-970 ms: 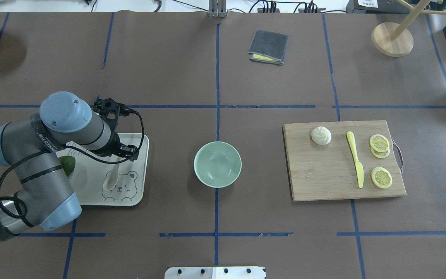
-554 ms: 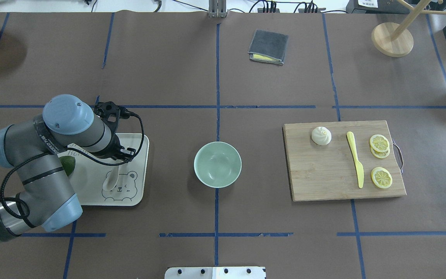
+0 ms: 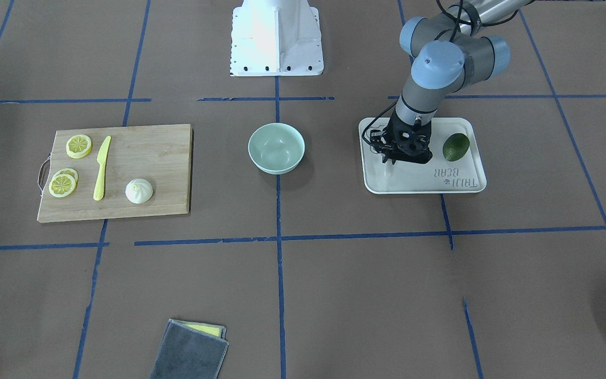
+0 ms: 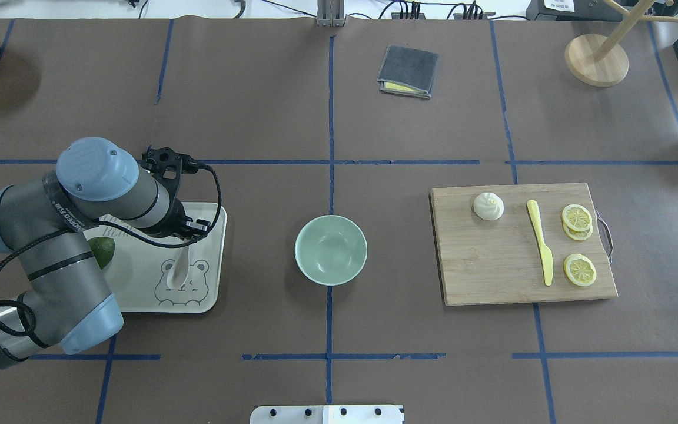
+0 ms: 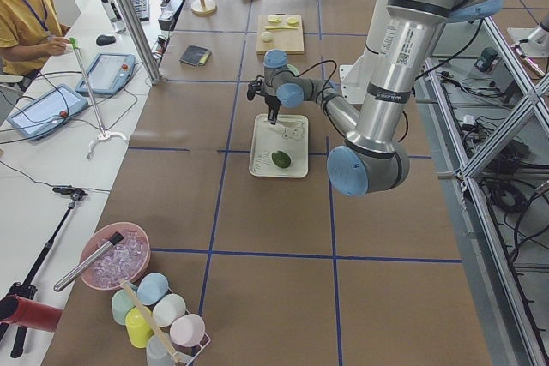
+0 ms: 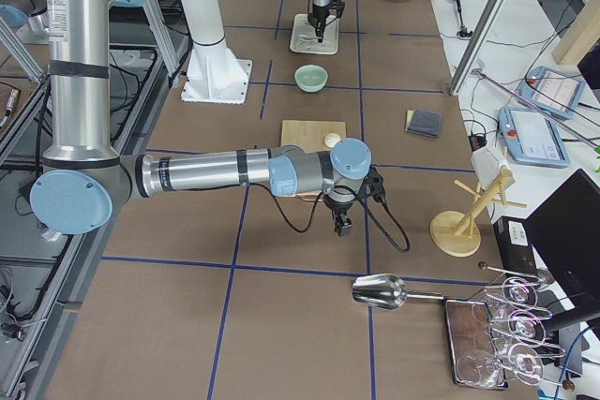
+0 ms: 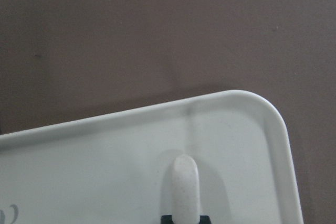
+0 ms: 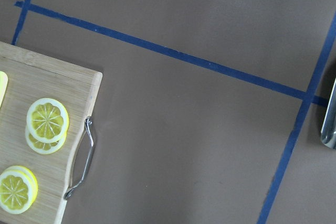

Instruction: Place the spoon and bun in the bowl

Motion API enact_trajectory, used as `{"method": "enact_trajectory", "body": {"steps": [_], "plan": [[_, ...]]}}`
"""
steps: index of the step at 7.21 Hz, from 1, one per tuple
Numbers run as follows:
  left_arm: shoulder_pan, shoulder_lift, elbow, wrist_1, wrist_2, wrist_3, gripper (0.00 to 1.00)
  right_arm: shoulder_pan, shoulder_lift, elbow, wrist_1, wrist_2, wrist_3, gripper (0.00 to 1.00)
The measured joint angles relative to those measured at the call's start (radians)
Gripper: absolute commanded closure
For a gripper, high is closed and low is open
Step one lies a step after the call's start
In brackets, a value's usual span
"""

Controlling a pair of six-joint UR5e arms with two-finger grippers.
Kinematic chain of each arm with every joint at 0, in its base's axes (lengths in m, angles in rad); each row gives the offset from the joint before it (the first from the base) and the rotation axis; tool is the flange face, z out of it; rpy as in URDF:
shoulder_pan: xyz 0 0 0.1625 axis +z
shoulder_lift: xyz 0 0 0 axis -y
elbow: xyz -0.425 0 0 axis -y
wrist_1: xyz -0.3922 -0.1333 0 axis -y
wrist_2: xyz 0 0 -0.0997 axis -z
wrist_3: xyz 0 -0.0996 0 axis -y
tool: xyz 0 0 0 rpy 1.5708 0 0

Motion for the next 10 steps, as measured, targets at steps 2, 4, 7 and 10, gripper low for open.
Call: {"method": "enact_trajectory", "body": {"steps": [2, 4, 7, 10], "plan": [[0.005, -0.110, -0.010, -0.003, 0.000, -0.160, 1.00, -0.008, 0.001, 0.013, 0.025, 0.055, 0.034, 0.00], [0.026, -0.255, 0.057, -0.020, 0.011, -0.389, 1.00, -0.034, 0.001, 0.019, 0.137, 0.084, 0.185, 0.00], [0.097, -0.358, 0.160, -0.078, 0.121, -0.617, 0.80, -0.121, -0.023, 0.019, 0.427, 0.116, 0.449, 0.00], [0.112, -0.363, 0.184, -0.084, 0.162, -0.606, 0.00, -0.258, -0.034, 0.023, 0.648, 0.050, 0.777, 0.00]]}}
